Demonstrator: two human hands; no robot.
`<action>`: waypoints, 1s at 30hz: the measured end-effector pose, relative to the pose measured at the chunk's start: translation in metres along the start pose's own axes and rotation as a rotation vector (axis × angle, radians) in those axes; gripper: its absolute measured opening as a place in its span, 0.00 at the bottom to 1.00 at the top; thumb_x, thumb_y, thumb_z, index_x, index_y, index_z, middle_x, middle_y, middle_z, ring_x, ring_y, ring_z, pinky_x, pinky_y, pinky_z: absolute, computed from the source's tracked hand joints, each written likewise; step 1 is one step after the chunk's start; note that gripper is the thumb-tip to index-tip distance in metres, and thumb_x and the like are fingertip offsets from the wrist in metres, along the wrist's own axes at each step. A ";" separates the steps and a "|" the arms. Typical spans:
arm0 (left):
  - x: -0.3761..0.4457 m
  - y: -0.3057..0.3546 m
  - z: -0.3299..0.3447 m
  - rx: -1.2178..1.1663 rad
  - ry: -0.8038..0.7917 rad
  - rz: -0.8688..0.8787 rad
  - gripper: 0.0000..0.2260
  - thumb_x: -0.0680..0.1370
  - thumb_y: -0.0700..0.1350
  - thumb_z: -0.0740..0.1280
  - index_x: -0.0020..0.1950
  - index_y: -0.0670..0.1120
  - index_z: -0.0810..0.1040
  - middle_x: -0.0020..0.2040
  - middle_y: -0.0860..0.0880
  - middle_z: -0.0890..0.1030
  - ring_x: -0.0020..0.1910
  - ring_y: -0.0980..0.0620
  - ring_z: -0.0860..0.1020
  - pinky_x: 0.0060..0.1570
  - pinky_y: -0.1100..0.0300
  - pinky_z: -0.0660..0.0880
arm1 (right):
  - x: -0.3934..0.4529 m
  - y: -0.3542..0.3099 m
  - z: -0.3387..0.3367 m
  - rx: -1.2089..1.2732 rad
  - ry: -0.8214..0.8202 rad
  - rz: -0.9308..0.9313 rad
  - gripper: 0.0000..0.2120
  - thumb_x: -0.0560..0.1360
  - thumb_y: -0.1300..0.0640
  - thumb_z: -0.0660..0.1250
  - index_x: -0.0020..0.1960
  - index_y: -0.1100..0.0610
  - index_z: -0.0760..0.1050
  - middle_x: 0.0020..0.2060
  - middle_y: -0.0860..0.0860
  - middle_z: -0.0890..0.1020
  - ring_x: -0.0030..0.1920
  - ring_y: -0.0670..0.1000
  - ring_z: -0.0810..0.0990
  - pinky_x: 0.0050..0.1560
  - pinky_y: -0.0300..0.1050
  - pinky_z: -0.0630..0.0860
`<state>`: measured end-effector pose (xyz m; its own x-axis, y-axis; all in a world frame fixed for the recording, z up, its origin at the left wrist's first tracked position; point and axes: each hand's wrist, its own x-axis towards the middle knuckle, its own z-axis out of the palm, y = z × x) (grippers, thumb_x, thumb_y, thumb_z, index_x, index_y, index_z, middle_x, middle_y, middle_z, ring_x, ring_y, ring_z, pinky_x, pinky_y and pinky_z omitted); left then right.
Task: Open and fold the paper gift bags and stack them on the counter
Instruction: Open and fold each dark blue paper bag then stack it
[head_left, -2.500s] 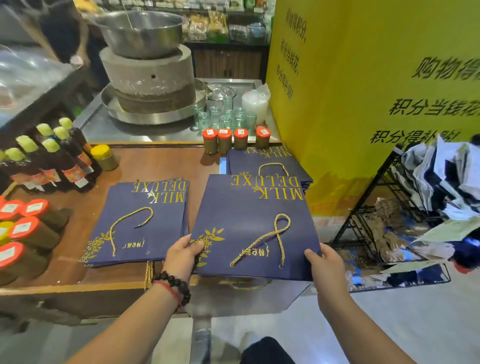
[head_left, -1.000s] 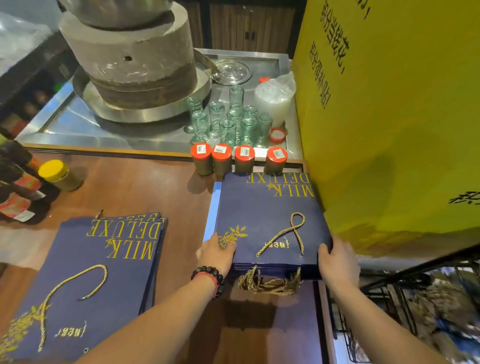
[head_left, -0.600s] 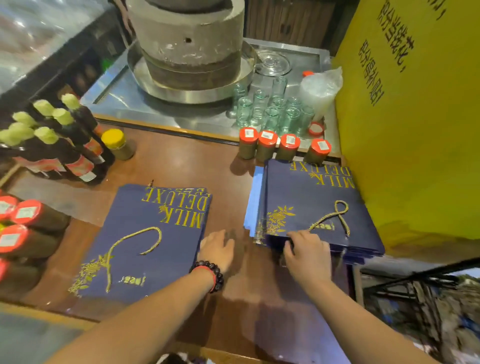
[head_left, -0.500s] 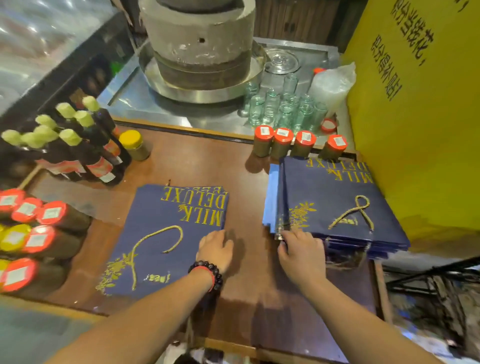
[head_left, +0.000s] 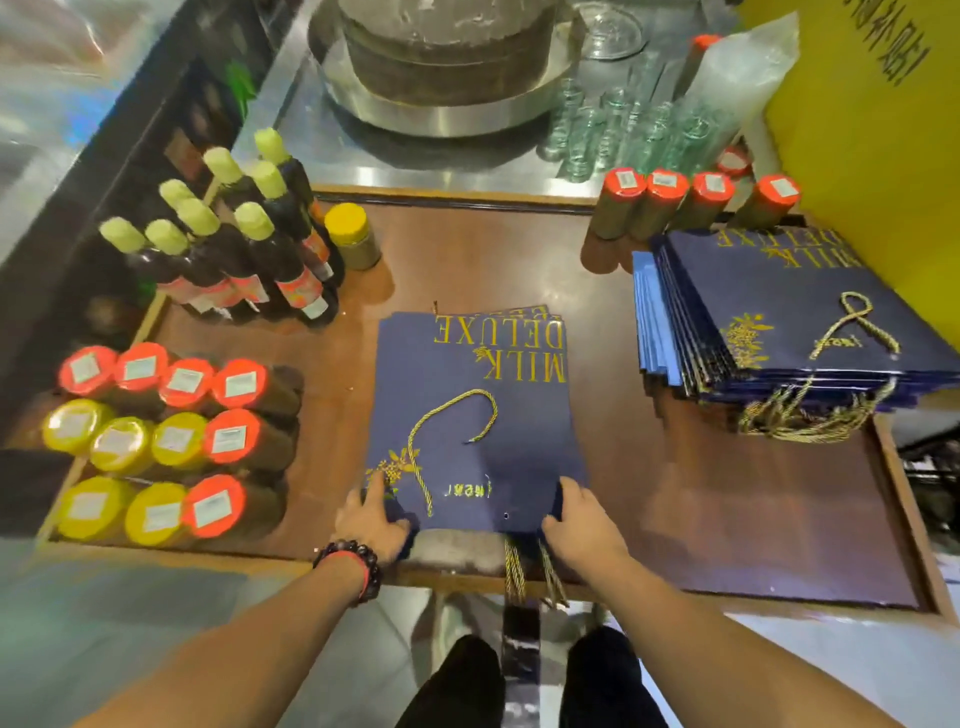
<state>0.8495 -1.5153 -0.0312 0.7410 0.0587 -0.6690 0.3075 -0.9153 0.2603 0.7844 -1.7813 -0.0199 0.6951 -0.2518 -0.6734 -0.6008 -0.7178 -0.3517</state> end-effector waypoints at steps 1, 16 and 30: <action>-0.002 -0.003 -0.001 -0.015 -0.012 0.025 0.37 0.71 0.51 0.69 0.77 0.53 0.56 0.69 0.40 0.66 0.67 0.38 0.67 0.65 0.51 0.67 | -0.004 -0.002 0.005 0.039 0.013 0.013 0.26 0.75 0.53 0.61 0.72 0.53 0.60 0.66 0.57 0.70 0.63 0.62 0.73 0.58 0.53 0.72; -0.048 0.000 -0.031 0.187 0.247 0.209 0.37 0.66 0.63 0.73 0.71 0.54 0.64 0.61 0.45 0.67 0.60 0.41 0.70 0.58 0.51 0.70 | -0.049 -0.022 -0.027 0.408 0.343 0.009 0.15 0.79 0.62 0.61 0.65 0.58 0.74 0.61 0.53 0.78 0.61 0.55 0.76 0.57 0.44 0.71; -0.148 0.116 -0.057 0.581 0.282 0.647 0.16 0.74 0.54 0.56 0.57 0.53 0.77 0.54 0.51 0.78 0.58 0.46 0.74 0.52 0.51 0.70 | -0.129 0.043 -0.150 0.758 0.055 0.062 0.14 0.78 0.70 0.61 0.63 0.66 0.74 0.46 0.58 0.80 0.44 0.55 0.79 0.47 0.48 0.79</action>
<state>0.8102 -1.6074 0.1376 0.8060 -0.5106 -0.2994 -0.5110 -0.8555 0.0833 0.7283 -1.8776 0.1495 0.6576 -0.3232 -0.6805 -0.7327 -0.0642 -0.6775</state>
